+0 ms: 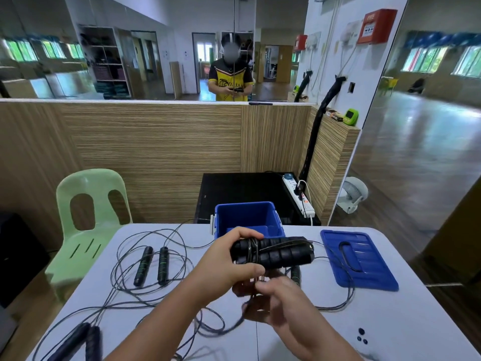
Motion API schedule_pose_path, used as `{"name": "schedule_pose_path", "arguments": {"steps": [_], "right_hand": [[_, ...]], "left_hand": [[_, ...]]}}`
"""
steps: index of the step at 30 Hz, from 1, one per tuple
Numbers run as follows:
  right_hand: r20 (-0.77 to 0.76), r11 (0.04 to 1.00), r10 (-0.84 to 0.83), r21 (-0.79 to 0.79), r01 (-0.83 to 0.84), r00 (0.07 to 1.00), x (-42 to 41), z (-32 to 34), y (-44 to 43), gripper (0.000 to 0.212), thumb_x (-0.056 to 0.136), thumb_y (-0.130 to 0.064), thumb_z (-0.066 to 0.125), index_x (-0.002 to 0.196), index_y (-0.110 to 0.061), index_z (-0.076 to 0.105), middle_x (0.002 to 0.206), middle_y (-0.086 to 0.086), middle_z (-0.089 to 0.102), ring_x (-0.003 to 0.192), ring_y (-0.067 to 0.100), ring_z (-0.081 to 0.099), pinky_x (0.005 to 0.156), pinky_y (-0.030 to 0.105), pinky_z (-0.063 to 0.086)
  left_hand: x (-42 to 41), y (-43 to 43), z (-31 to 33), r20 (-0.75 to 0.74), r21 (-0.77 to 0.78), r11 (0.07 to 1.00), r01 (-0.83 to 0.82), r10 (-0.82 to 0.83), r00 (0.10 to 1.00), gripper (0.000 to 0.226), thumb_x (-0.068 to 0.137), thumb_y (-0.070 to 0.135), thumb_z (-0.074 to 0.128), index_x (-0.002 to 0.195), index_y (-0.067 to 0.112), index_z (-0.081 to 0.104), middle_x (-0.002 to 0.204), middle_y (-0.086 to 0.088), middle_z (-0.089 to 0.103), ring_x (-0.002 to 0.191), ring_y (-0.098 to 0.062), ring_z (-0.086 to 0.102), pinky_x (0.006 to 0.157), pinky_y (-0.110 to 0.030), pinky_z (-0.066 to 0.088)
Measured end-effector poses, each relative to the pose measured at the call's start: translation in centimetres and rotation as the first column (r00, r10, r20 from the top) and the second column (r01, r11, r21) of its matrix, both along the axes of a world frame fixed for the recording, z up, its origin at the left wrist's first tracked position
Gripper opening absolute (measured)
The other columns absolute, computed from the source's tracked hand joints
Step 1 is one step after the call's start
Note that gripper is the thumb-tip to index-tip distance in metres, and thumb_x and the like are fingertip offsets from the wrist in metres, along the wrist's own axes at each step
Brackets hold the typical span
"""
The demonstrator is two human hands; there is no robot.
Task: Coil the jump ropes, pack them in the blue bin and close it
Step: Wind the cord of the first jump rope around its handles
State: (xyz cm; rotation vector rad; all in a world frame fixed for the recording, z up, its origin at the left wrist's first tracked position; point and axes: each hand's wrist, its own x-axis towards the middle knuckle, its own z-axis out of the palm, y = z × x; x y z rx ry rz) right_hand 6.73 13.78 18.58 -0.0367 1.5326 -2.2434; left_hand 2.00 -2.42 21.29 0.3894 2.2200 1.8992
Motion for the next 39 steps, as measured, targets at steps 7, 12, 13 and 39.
{"name": "schedule_pose_path", "arguments": {"steps": [7,12,13,39], "right_hand": [[-0.09,0.984,-0.051,0.167,0.066,0.995,0.2,-1.1,-1.2,0.043,0.106,-0.033,0.049,0.074,-0.022,0.075,0.056,0.005,0.042,0.056,0.02,0.04,0.073,0.043,0.058],[-0.074,0.971,0.013,0.239,0.005,0.997,0.2,-1.1,-1.2,0.045,0.109,-0.032,0.041,0.078,-0.017,0.069,0.054,0.002,0.034,0.049,0.018,0.036,0.055,0.037,0.052],[-0.068,0.965,0.02,0.262,-0.002,0.998,0.1,-1.3,-1.2,0.043,0.109,-0.032,0.042,0.078,-0.014,0.065,0.053,0.004,0.032,0.047,0.018,0.035,0.053,0.035,0.05],[-0.047,0.902,0.083,0.429,-0.055,0.995,-8.7,1.9,4.1,0.026,0.082,-0.017,0.063,0.056,-0.019,0.057,0.053,-0.006,0.054,0.048,0.006,0.049,0.065,0.031,0.048]], "left_hand": [[0.0,0.4,0.1,0.028,0.095,0.995,-0.006,0.004,1.0,0.052,0.077,-0.004,0.079,0.111,0.033,0.067,0.106,-0.017,0.067,0.061,-0.023,0.056,0.049,-0.033,0.046],[0.3,0.6,-0.4,0.118,0.144,0.988,-0.056,0.04,0.992,0.036,0.088,-0.003,0.071,0.109,0.026,0.067,0.089,-0.013,0.064,0.055,-0.021,0.048,0.046,-0.028,0.037],[0.3,0.8,-0.5,0.126,0.159,0.982,-0.097,0.077,0.989,0.021,0.094,0.006,0.067,0.105,0.024,0.067,0.084,-0.011,0.062,0.054,-0.02,0.047,0.046,-0.027,0.034],[2.9,2.3,0.0,0.125,0.047,0.944,-0.328,0.32,0.939,0.033,0.103,0.027,0.052,0.087,-0.001,0.056,0.067,-0.005,0.054,0.056,-0.018,0.045,0.042,-0.025,0.034]]}}
